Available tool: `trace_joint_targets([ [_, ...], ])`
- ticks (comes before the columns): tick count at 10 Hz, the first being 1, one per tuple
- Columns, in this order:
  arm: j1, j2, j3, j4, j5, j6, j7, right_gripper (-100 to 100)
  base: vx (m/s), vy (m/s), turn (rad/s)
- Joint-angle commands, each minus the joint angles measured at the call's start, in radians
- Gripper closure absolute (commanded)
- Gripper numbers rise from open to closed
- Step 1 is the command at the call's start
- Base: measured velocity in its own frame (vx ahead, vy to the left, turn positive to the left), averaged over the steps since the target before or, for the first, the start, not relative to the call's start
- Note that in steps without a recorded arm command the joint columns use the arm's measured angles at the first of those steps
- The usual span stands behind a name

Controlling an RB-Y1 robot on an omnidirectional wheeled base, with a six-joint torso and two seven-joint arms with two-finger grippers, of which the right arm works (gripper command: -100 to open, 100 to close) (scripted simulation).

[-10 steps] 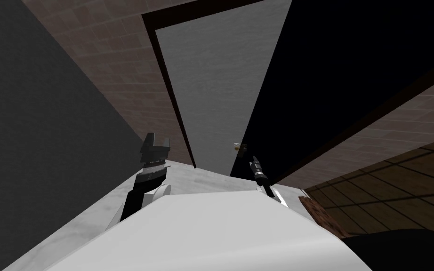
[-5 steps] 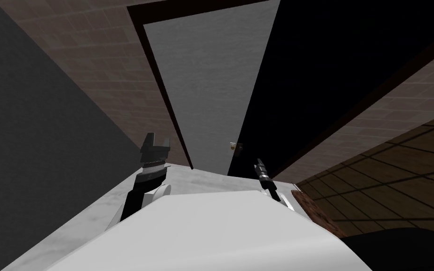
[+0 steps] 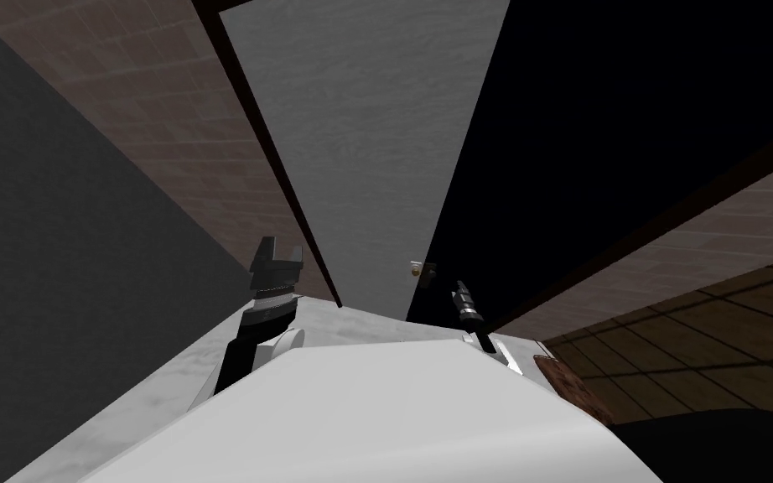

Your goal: Pull the door open

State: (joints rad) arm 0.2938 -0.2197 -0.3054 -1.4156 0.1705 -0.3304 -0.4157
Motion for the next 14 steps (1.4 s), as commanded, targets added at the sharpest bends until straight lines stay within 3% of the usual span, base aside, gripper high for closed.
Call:
trace_joint_targets([
  [1,-0.025,0.008,0.025,0.002,0.002,-0.012,-0.001,-100,0.218,0.062,0.170],
  [2,-0.036,0.014,0.039,-0.003,0.003,-0.015,-0.001,-100,0.209,0.117,0.167],
  [4,-0.044,0.014,0.035,0.010,0.004,-0.020,0.004,-100,0.093,0.070,0.024],
  [5,-0.044,0.014,0.035,0.010,0.004,-0.020,0.004,100,0.000,0.000,0.000],
  [10,-0.044,0.014,0.035,0.010,0.004,-0.020,0.004,100,-0.011,-0.006,0.006],
  [12,-0.018,-0.001,0.014,0.017,0.001,-0.017,-0.002,100,-0.169,-0.081,-0.123],
  [13,-0.007,-0.005,0.021,0.005,0.001,-0.024,-0.010,-100,-0.222,-0.046,-0.047],
  [14,0.000,-0.005,0.028,-0.002,0.003,-0.026,-0.016,-100,-0.212,0.016,0.007],
])
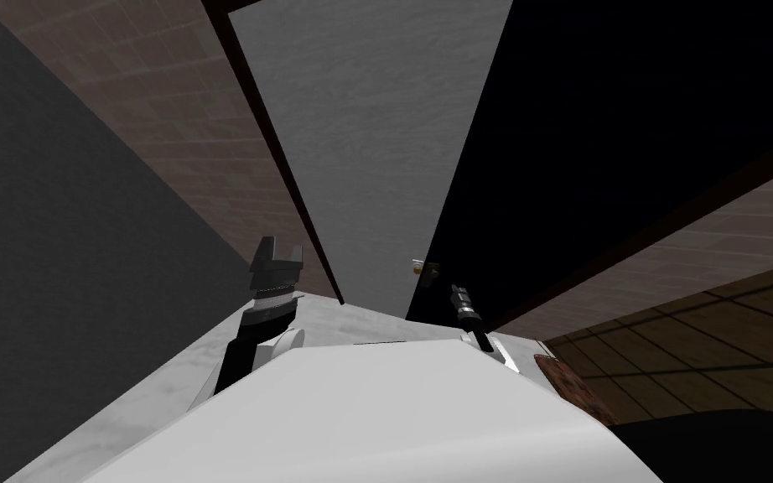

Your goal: Pull the door open

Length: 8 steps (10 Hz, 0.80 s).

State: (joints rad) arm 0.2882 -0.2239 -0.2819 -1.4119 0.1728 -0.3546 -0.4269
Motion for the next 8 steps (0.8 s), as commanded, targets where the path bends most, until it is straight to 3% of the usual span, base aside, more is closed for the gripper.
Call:
trace_joint_targets([
  [1,0.012,-0.001,0.014,-0.015,0.003,-0.006,-0.011,-100,-0.225,0.073,0.037],
  [4,0.019,0.004,0.056,-0.048,0.011,-0.019,-0.030,-100,-0.188,0.117,0.088],
  [6,0.028,-0.002,0.019,-0.023,0.006,-0.011,-0.019,-100,-0.048,0.011,-0.073],
  [8,0.035,-0.012,-0.017,0.000,-0.001,-0.003,-0.010,-100,0.022,-0.114,-0.140],
])
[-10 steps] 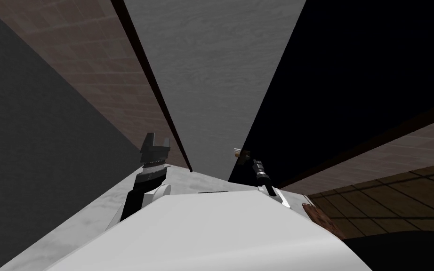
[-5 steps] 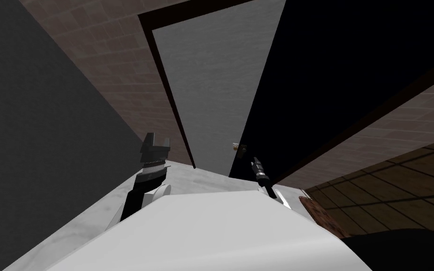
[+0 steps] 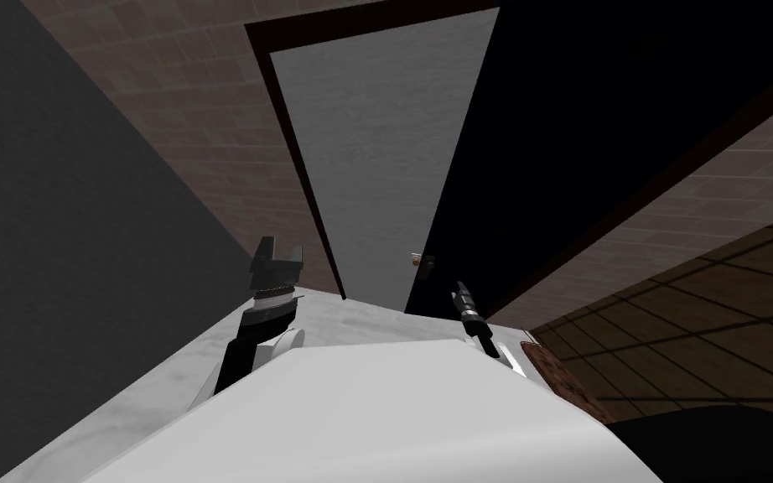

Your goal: Pull the door open

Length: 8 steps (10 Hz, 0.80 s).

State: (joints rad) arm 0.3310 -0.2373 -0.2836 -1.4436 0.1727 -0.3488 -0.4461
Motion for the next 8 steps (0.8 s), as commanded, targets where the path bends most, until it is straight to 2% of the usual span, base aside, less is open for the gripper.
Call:
trace_joint_targets([
  [1,-0.008,0.001,-0.015,0.032,-0.001,-0.009,0.009,-100,0.042,-0.101,-0.018],
  [2,-0.013,-0.002,-0.032,0.046,-0.005,-0.005,0.016,-100,0.127,-0.094,-0.053],
  [5,-0.038,0.007,-0.019,0.049,-0.004,-0.007,0.022,-100,0.187,-0.057,0.043],
  [8,-0.080,0.028,0.024,0.036,0.002,-0.017,0.024,-100,0.218,0.086,0.172],
])
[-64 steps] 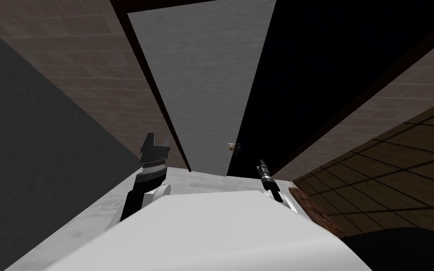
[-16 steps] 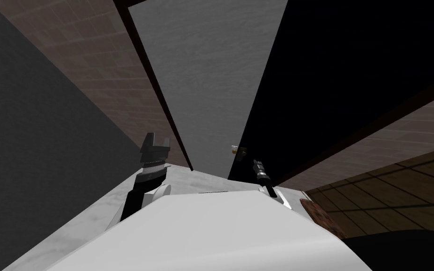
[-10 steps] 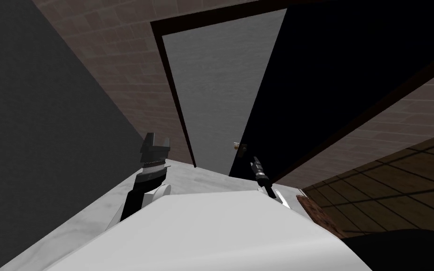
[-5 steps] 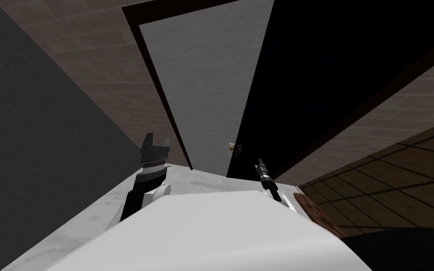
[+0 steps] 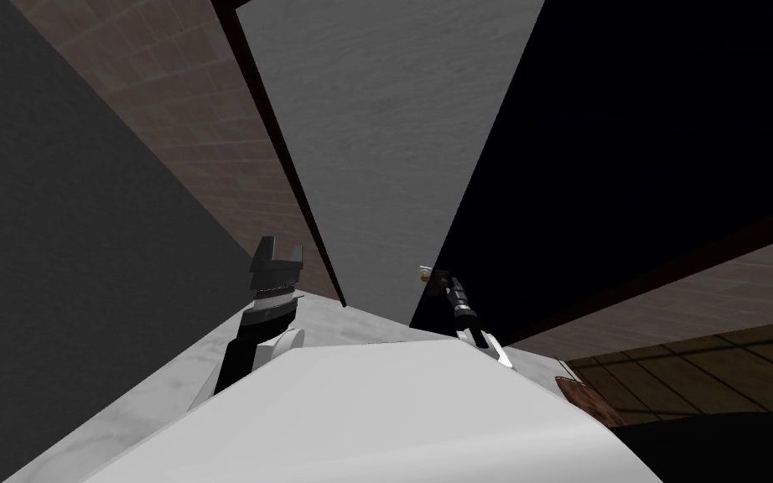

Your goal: Pull the door open

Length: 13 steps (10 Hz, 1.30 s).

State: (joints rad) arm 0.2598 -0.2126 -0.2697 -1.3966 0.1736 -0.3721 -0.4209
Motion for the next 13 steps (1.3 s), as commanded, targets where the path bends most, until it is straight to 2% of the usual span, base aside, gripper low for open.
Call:
trace_joint_targets([
  [1,0.000,0.000,0.000,0.000,0.000,0.000,0.000,-100,0.107,0.042,0.028],
  [2,0.000,0.000,0.000,0.000,0.000,0.000,0.000,100,-0.013,-0.002,-0.026],
  [7,0.000,0.000,0.000,0.000,0.000,0.000,0.000,100,-0.021,-0.006,0.006],
  [8,0.021,-0.011,-0.012,0.005,-0.002,0.001,-0.005,100,-0.154,-0.050,-0.107],
  [9,0.026,-0.014,-0.014,0.005,-0.002,0.001,-0.007,100,-0.211,-0.071,-0.092],
  [10,0.037,-0.017,-0.006,-0.011,-0.001,-0.003,-0.017,-100,-0.223,-0.021,-0.016],
  [13,0.056,-0.020,0.023,-0.045,0.007,-0.010,-0.039,-100,-0.190,0.068,0.045],
])
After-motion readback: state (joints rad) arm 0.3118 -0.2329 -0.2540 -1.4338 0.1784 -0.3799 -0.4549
